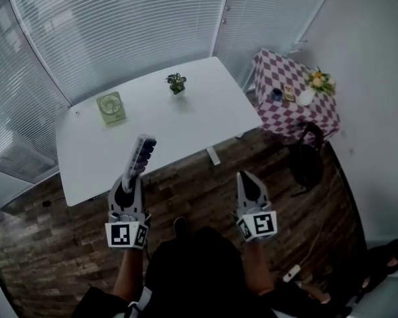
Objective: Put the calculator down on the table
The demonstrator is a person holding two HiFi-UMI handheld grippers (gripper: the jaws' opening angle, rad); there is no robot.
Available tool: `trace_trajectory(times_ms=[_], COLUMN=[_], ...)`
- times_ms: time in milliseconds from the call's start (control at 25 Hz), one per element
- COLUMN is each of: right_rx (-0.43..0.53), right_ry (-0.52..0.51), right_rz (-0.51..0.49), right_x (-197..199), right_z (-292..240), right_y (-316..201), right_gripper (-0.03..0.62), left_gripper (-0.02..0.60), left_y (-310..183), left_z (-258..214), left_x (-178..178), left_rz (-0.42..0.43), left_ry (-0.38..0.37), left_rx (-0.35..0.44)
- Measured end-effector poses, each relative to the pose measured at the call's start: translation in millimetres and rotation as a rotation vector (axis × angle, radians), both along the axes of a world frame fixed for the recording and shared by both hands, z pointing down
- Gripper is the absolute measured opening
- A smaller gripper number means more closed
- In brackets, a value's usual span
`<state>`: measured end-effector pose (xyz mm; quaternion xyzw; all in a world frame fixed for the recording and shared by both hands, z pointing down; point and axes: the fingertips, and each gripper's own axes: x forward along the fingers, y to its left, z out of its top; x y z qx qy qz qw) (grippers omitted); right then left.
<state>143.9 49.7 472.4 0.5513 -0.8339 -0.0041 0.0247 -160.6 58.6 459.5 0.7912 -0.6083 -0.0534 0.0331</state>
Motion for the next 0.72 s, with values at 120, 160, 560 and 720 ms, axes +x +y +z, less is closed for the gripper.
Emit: trace_trajectory(times_ms=[120, 160, 560, 720], right_rx=[-0.003, -0.003, 0.016, 0.011], right_ry=[-0.004, -0.006, 0.018, 0.006], right_rz=[0.009, 0.012, 0.001, -0.022], right_x=[1, 1, 8, 18], right_z=[1, 1, 5, 5], right_y=[-12, -16, -64, -93], right_gripper=[0.006, 0.006, 0.006, 0.006], left_gripper=[0.101, 0.101, 0.101, 0.101], left_y=[-14, -17, -58, -81], left_z=[2, 2, 7, 8], left_x=[2, 3, 9, 18], left_rz=[0.011, 0.016, 0.010, -0.004], left_ry=[-0.007, -0.010, -0.025, -0.031], left_rx=[-0.006, -0.006, -0.010, -0.017])
